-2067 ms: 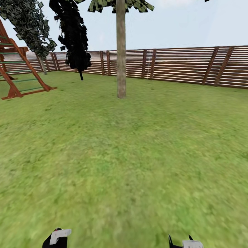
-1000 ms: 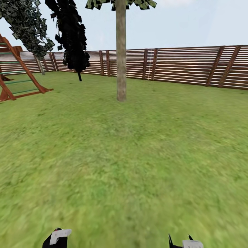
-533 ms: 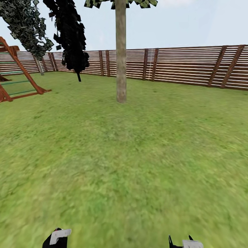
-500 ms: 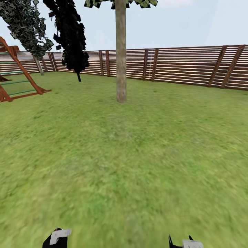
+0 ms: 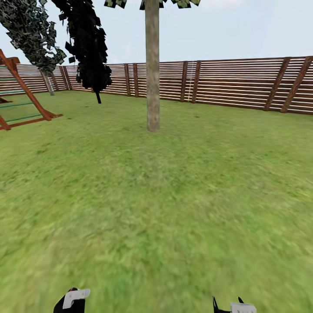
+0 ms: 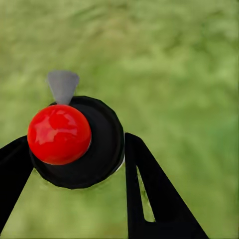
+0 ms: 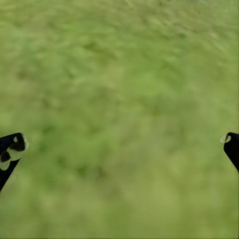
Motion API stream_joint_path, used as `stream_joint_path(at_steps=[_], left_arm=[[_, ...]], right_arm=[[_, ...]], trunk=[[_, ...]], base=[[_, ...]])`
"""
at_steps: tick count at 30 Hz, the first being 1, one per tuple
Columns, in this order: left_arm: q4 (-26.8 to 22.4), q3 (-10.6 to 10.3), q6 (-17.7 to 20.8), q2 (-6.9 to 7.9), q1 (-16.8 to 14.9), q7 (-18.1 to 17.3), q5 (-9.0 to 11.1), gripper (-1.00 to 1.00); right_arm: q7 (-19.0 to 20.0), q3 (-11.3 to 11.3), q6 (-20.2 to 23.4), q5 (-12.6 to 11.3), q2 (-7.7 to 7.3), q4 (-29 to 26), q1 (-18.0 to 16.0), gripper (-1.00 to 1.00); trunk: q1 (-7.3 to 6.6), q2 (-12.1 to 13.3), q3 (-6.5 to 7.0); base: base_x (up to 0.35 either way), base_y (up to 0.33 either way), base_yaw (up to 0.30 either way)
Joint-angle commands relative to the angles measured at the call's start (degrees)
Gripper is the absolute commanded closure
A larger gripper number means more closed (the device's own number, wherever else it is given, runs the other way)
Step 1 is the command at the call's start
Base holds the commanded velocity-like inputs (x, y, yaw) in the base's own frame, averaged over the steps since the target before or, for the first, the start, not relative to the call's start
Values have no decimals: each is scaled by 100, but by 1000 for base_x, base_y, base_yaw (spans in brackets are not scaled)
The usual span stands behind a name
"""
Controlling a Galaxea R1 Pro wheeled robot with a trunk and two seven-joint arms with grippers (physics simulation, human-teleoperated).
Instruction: In the garden, pick up the pesticide atomizer on the floor and spray pesticide onto both trees until each tree trunk is fully covered.
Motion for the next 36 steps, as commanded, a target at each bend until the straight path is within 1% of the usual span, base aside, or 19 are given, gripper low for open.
stream_joint_path(at_steps=[1,11,18,36], left_arm=[[0,1,0,1,0,0,-1,100],[0,4,0,1,0,0,-1,100],[0,1,0,1,0,0,-1,100],[0,0,0,-7,0,0,-1,100]], right_arm=[[0,0,0,0,-1,0,1,-100],[0,0,0,0,2,0,0,-100],[-25,-32,-8,-43,6,-71,0,-100],[-9,-11,-9,-18,-3,-70,0,-100]], trunk=[[0,0,0],[0,0,0],[0,0,0],[0,0,0]], base=[[340,0,0],[339,0,0],[339,0,0],[340,0,0]])
